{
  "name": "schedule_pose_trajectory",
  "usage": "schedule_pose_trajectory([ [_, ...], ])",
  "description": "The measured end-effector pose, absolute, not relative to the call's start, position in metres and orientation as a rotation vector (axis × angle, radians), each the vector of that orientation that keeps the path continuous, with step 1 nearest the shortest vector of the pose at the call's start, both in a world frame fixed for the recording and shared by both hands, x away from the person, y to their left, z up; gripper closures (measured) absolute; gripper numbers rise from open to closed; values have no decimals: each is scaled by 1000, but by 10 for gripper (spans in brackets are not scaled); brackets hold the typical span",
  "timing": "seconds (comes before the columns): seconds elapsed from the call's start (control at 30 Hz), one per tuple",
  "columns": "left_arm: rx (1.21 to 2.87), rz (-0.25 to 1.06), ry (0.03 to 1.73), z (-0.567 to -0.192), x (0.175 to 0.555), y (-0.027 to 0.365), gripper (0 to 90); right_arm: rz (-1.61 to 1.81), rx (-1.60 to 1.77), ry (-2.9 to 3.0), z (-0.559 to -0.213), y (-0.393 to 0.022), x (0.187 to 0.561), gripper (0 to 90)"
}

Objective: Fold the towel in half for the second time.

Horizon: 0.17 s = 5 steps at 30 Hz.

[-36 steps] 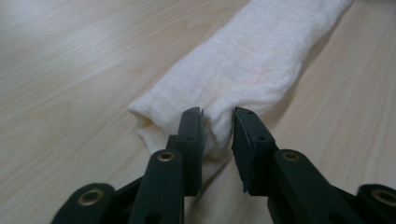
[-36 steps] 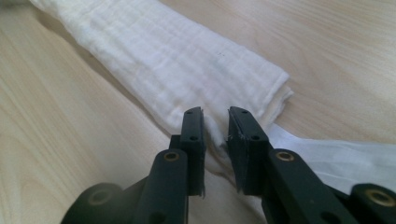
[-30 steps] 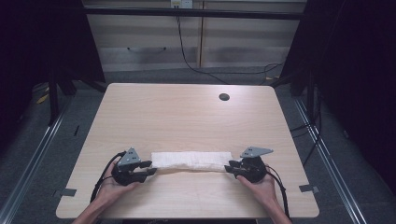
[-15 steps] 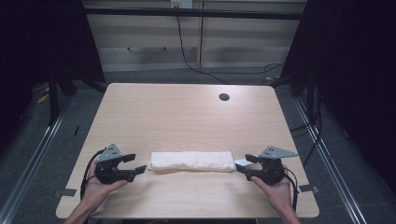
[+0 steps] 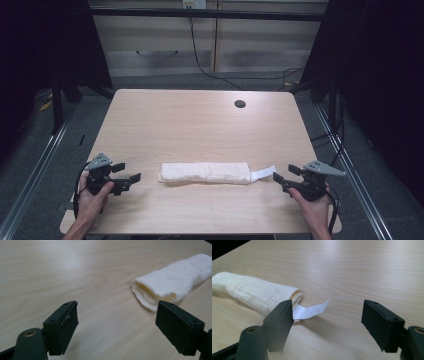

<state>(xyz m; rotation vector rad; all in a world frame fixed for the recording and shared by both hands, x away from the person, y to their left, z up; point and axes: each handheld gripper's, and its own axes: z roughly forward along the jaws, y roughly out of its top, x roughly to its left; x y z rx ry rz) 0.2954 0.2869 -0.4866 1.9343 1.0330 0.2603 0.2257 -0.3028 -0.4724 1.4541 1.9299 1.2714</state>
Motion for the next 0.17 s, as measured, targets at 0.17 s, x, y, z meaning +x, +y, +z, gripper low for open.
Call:
schedule_pose_trajectory([
  [0.17, 1937, 298, 1018, -486, 292, 285, 175, 1222, 1484, 1930, -477, -310, 225, 252],
])
